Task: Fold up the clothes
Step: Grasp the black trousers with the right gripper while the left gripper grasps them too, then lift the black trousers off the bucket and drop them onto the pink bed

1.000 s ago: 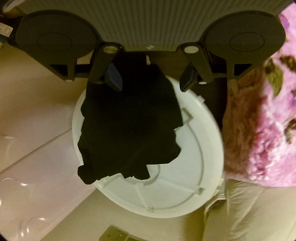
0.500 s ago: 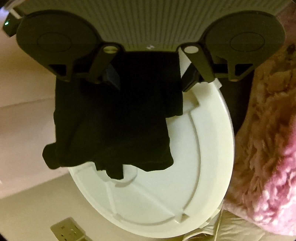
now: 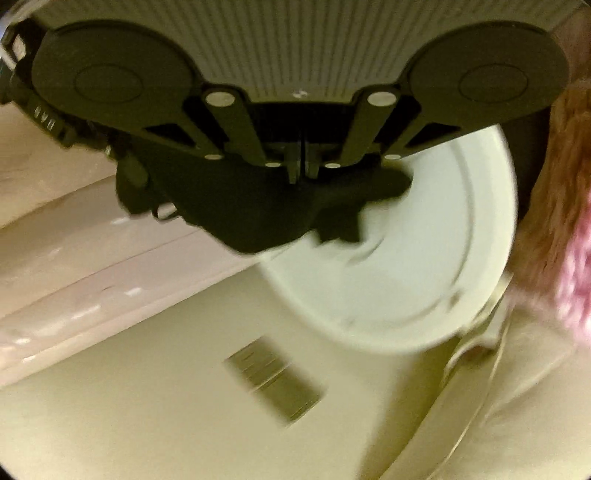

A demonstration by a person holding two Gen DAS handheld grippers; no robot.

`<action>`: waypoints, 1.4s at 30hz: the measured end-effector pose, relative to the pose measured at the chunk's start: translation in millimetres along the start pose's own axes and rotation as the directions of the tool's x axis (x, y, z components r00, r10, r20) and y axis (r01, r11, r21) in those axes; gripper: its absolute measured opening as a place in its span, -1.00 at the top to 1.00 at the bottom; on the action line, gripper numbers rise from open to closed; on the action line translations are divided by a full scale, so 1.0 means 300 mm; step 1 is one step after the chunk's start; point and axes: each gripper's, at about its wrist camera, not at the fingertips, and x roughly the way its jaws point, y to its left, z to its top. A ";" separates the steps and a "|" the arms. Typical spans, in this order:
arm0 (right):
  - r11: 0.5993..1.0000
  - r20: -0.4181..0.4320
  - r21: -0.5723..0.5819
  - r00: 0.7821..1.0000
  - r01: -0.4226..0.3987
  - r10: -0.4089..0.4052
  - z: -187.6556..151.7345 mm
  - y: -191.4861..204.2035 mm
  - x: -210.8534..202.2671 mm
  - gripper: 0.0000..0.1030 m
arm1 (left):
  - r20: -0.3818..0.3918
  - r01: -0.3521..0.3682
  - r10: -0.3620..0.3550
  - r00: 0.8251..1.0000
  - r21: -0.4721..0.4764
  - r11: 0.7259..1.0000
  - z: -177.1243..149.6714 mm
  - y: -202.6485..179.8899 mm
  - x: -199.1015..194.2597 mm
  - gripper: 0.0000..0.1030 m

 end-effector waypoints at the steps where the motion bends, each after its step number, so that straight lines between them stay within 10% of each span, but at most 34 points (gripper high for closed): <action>1: 0.999 0.017 -0.016 0.999 -0.034 0.034 0.027 0.049 -0.016 0.80 | 0.014 0.018 -0.018 1.000 -0.002 1.000 0.010 -0.020 -0.028 1.00; 12: 0.904 0.063 -0.188 0.914 -0.384 0.402 0.085 0.589 -0.230 0.82 | 0.223 0.133 -0.118 0.968 -0.054 0.990 -0.048 -0.113 -0.479 1.00; 17: 0.781 -0.026 -0.229 0.806 -0.581 0.592 -0.019 0.889 -0.364 0.85 | 0.371 0.151 -0.123 0.921 -0.049 0.987 -0.164 -0.106 -0.799 0.99; 19: 0.700 -0.087 -0.228 0.730 -0.677 0.678 -0.087 1.044 -0.428 0.91 | 0.452 0.165 -0.124 0.883 -0.052 0.985 -0.212 -0.104 -0.953 0.99; 23: 0.461 -0.213 -0.190 0.495 -0.867 0.843 -0.250 1.367 -0.590 0.98 | 0.629 0.106 -0.052 0.776 -0.048 0.993 -0.345 -0.113 -1.317 0.99; 25: 0.386 -0.290 -0.200 0.431 -0.901 0.855 -0.355 1.545 -0.686 0.98 | 0.713 0.079 -0.005 0.701 -0.071 0.994 -0.440 -0.105 -1.507 0.99; 34: 0.135 -0.418 0.013 0.118 -0.991 0.901 -0.743 2.032 -0.944 0.98 | 0.917 -0.141 0.306 0.256 -0.278 0.950 -0.944 -0.120 -2.225 0.99; 37: 0.106 -0.434 0.038 0.079 -0.994 0.898 -0.830 2.077 -1.020 0.98 | 0.898 -0.206 0.416 0.141 -0.384 0.900 -1.096 -0.139 -2.379 0.99; 39: 0.162 -0.484 0.050 0.118 -0.985 0.867 -0.899 2.035 -0.973 0.98 | 0.859 -0.223 0.501 0.106 -0.471 0.854 -1.190 -0.119 -2.419 0.93; 42: 0.341 -0.654 -0.092 0.315 -0.936 0.688 -1.051 1.937 -0.830 0.92 | 0.737 -0.231 0.667 0.112 -0.633 0.739 -1.315 -0.036 -2.397 0.85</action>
